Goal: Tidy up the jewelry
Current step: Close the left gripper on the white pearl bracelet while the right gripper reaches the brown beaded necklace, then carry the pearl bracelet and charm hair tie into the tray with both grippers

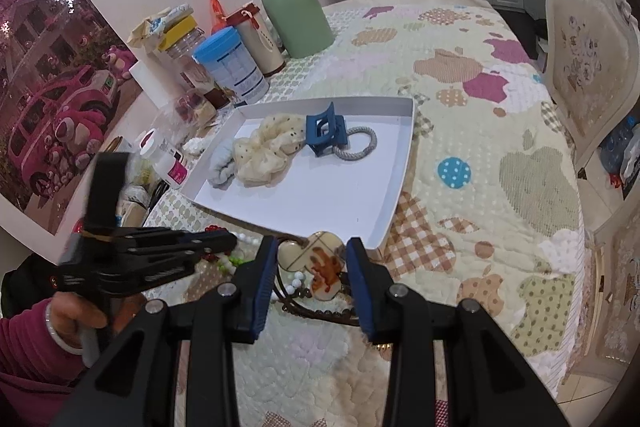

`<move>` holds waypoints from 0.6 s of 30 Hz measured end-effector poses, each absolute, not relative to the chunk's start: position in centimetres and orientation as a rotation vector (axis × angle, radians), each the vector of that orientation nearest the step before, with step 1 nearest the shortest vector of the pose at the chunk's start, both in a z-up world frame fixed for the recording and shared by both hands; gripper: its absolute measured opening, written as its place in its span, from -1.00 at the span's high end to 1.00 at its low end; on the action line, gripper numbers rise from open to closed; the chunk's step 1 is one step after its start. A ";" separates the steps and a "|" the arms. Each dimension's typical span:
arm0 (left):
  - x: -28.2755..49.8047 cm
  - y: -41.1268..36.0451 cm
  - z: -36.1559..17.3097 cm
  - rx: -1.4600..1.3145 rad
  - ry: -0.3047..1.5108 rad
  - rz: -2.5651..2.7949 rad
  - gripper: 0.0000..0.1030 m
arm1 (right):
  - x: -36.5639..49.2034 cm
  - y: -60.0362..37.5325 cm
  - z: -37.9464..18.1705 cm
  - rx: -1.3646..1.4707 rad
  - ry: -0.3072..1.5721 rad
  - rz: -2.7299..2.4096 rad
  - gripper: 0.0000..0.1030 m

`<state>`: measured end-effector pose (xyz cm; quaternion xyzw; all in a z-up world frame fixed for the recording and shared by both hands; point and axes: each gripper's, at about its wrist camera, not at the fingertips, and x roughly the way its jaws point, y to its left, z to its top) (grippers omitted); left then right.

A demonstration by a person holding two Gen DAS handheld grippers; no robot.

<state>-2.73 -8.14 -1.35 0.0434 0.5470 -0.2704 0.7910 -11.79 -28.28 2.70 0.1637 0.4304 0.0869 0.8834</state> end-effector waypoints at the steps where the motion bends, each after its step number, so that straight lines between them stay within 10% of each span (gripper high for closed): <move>1: -2.7 -8.2 -0.9 0.087 1.171 -0.587 0.99 | -11.7 -28.3 2.9 0.341 0.892 0.182 0.29; 18: -0.9 -6.3 7.2 0.110 1.015 -0.522 0.99 | -9.0 -26.8 5.0 0.292 0.864 0.216 0.29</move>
